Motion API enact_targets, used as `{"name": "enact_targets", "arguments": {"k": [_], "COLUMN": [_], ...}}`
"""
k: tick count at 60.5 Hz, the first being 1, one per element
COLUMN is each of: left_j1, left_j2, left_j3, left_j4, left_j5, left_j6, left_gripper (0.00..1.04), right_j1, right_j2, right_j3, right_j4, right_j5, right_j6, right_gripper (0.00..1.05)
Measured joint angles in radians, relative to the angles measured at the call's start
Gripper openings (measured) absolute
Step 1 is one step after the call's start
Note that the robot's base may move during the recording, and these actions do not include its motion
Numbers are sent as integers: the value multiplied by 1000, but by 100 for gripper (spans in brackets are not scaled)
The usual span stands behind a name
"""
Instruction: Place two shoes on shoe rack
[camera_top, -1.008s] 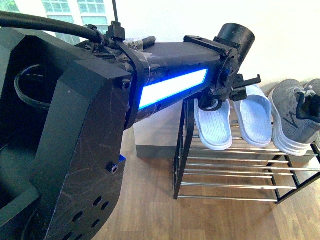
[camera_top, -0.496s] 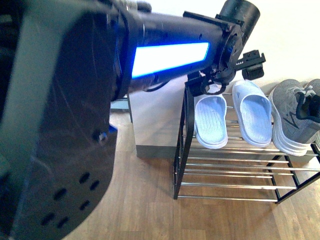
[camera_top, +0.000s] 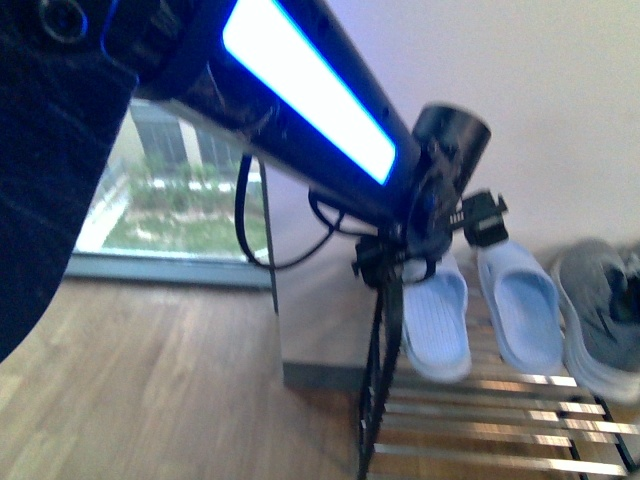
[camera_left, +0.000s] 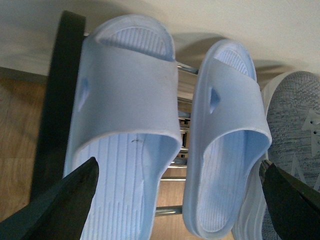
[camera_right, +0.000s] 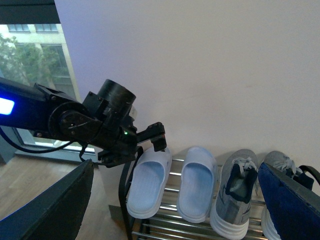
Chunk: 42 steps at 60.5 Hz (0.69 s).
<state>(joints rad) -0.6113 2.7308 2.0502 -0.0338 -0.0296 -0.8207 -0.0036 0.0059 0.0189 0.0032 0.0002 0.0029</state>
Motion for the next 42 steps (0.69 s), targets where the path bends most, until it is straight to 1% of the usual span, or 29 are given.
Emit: {"name": "enact_targets", "arguments": {"k": [8, 15, 28, 42], "left_j1": [42, 87, 180, 219], "left_j2": [-119, -222, -402, -564], "left_j3": [-206, -364, -575, -832], "left_j4": [121, 192, 304, 396], "left_j5": [-8, -6, -8, -50], "left_j6": [-35, -65, -113, -94], "left_gripper": [95, 95, 95, 95], "right_j1": [0, 0, 0, 0], "right_j2": [0, 0, 0, 0], "right_j3": [0, 0, 0, 0], "right_j4": [0, 0, 0, 0], "right_j5": [0, 0, 0, 0], "right_j6": [0, 0, 0, 0], "right_gripper": [95, 95, 95, 95]}}
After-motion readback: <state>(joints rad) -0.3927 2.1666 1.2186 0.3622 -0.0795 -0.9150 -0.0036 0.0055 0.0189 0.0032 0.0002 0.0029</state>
